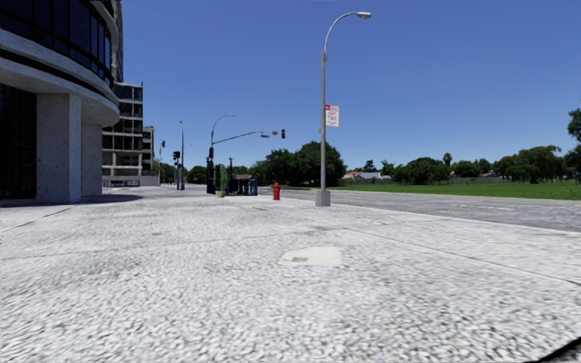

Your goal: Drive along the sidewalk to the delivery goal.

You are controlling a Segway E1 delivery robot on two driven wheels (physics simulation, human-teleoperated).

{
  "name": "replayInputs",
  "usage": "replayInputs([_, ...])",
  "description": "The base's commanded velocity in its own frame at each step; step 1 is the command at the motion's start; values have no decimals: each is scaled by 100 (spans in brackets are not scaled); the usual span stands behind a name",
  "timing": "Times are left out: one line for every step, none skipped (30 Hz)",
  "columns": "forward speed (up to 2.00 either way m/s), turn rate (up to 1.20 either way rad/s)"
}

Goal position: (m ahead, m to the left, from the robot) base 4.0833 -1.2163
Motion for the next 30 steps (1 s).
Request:
replayInputs([140,-64])
replayInputs([140,-64])
replayInputs([140,-64])
replayInputs([140,-64])
replayInputs([140,-64])
replayInputs([140,-64])
replayInputs([140,-64])
replayInputs([140,-64])
replayInputs([140,-64])
replayInputs([140,-64])
replayInputs([140,-64])
replayInputs([140,-64])
replayInputs([140,-64])
replayInputs([140,-64])
replayInputs([140,-64])
replayInputs([140,-64])
replayInputs([140,-64])
replayInputs([140,-64])
replayInputs([140,-64])
replayInputs([140,-63])
replayInputs([140,-62])
replayInputs([140,-62])
replayInputs([140,-62])
replayInputs([140,-62])
replayInputs([140,-62])
replayInputs([140,-62])
replayInputs([140,-56])
replayInputs([140,-56])
replayInputs([140,-6])
replayInputs([140,0])
